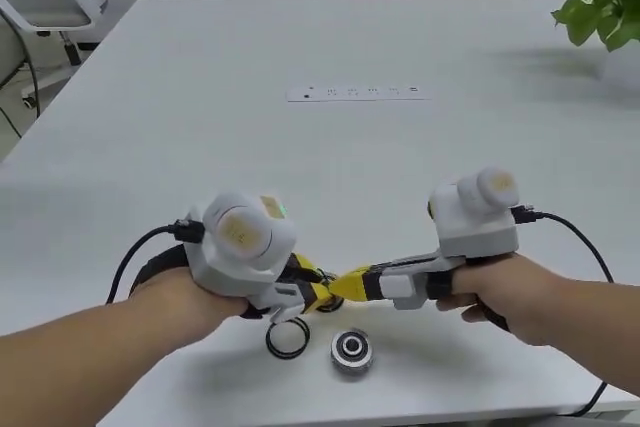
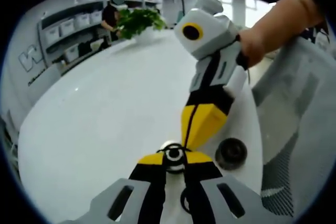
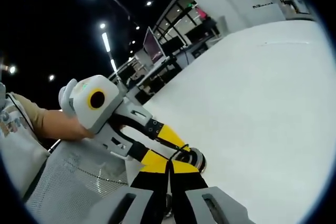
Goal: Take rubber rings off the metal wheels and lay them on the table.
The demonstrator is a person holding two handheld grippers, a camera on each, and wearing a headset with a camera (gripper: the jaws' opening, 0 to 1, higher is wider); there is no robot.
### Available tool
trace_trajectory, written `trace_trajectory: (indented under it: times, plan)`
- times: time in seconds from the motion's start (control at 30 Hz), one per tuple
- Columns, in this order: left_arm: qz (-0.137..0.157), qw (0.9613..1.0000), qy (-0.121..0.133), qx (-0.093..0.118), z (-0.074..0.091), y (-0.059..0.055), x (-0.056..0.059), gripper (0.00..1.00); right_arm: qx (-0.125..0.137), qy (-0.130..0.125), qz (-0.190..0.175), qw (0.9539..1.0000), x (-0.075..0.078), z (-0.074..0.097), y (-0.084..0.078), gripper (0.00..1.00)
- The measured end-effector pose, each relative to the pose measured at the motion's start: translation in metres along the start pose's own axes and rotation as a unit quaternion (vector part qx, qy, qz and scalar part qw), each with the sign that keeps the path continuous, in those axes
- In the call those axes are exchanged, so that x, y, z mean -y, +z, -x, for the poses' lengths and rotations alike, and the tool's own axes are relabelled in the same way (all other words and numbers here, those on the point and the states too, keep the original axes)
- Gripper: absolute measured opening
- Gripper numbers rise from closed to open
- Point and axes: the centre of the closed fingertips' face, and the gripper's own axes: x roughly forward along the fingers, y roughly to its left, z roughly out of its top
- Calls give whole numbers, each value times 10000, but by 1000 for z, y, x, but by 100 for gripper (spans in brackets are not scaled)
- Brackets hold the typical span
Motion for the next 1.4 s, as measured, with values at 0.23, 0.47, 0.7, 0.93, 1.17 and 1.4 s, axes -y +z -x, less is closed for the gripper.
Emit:
trace_trajectory:
  times: [0.23, 0.47, 0.7, 0.93, 1.17, 1.4]
  plan:
    - [-57, 10000, 18, 4, 0, 1, -1, 13, -18, -174, 71, 9998, 6, 2, -1, 0]
    - [-139, 9999, 11, 2, 0, 0, -1, 15, -25, -339, 136, 9993, 13, 3, 0, 0]
    - [-203, 9997, -126, 2, 5, 1, 2, 19, 15, -364, 151, 9992, 10, 3, 2, 0]
    - [-155, 9993, -254, 208, 16, 8, 6, 26, 125, -367, 142, 9991, 5, 5, 7, 0]
    - [-116, 9991, -294, 295, 31, 10, 8, 34, 243, -348, 120, 9990, 1, 8, 13, 0]
    - [38, 9988, -236, 428, 48, 11, 5, 44, 271, -272, 112, 9992, 1, 7, 16, 0]
